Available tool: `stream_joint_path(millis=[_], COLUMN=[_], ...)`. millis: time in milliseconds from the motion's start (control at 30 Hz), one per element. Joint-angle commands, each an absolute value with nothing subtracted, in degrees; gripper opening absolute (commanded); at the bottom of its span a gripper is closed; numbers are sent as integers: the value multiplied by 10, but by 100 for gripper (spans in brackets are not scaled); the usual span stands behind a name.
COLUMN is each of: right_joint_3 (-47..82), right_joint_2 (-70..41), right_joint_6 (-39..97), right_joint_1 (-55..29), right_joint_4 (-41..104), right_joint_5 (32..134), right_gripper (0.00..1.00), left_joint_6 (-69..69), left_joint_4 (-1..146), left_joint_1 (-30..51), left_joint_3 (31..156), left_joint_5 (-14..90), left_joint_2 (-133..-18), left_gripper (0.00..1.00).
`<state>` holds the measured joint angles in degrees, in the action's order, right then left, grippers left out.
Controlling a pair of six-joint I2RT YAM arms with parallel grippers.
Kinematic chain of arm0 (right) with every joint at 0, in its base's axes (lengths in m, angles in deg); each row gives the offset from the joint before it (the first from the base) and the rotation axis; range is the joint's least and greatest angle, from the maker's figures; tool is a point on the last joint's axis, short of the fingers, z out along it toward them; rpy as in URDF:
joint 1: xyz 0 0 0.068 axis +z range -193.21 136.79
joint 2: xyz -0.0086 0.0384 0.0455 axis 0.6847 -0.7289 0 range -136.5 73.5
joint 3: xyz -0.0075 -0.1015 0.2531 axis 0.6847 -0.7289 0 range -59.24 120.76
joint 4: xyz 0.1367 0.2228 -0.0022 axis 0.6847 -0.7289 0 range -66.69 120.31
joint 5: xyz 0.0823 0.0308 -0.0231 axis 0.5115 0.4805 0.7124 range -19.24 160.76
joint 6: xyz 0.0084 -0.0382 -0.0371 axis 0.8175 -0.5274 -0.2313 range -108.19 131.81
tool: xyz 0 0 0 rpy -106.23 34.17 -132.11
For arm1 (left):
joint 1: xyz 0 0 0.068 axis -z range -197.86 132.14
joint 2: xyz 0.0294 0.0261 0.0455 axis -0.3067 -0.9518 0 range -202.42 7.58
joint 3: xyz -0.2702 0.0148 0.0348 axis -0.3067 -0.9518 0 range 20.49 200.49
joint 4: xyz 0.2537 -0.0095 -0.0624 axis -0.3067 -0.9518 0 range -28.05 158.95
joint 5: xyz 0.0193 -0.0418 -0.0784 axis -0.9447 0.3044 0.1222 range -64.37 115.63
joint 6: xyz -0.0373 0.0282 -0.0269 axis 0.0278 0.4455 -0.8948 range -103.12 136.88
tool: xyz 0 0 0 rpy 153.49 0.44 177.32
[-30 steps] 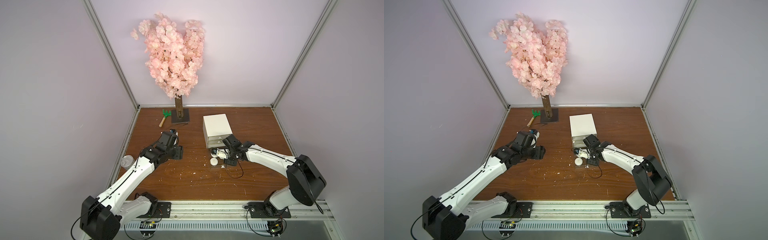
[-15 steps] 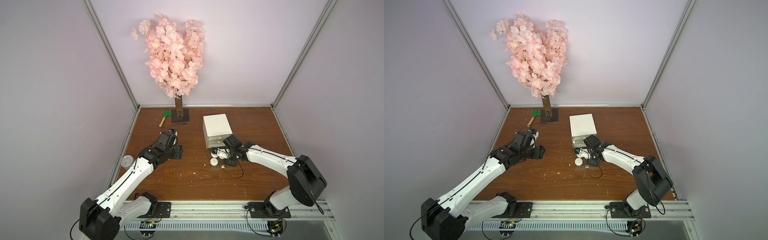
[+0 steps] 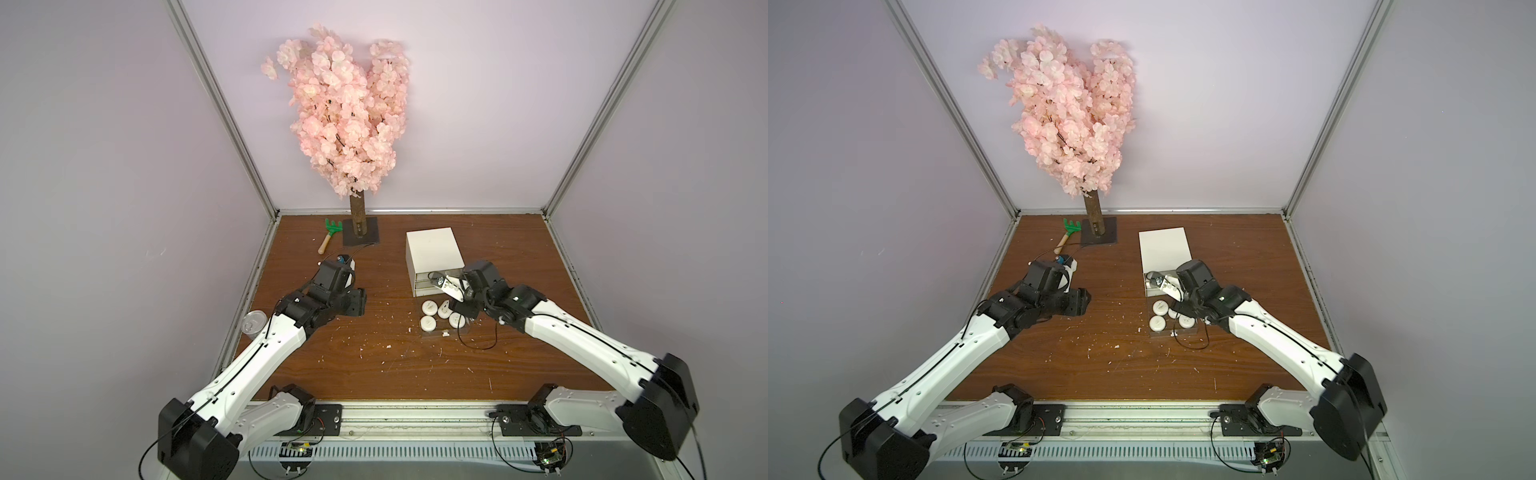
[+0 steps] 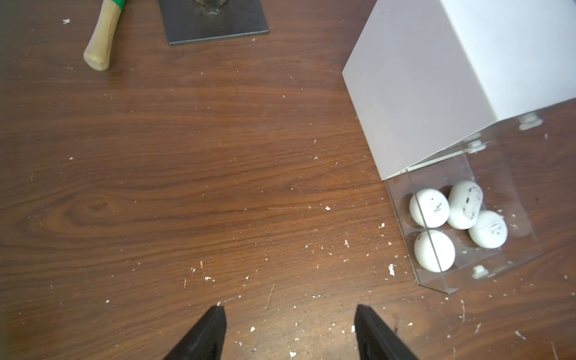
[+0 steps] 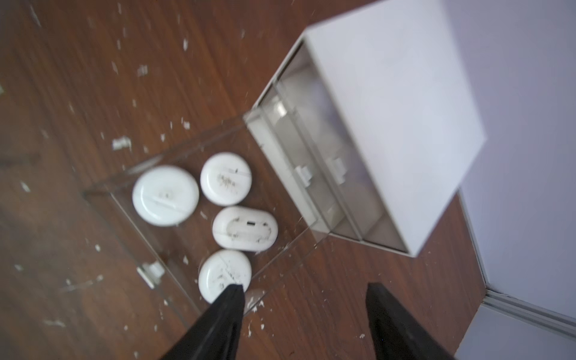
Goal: Put the bluetooth earphones in the drawer according to color
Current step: Place the bluetooth earphone in the drawer, then close the drawer in the storage box.
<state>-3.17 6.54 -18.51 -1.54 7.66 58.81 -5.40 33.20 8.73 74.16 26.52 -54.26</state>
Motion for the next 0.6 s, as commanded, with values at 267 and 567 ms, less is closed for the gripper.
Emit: stream_joint_path(millis=[267,567], right_joint_3=[-198,-290], right_joint_2=[344,325], right_joint_6=[398,619], right_joint_1=[26,133], right_joint_4=[217,212], right_joint_5=[634,598], right_gripper=[0,0], left_joint_6=[-61,-143], left_joint_4=[437,584], left_joint_1=[87,89], left_joint_3=[840,903], left_joint_5=[407,480], left_joint_2=[-666,-805], left_gripper=[70,69])
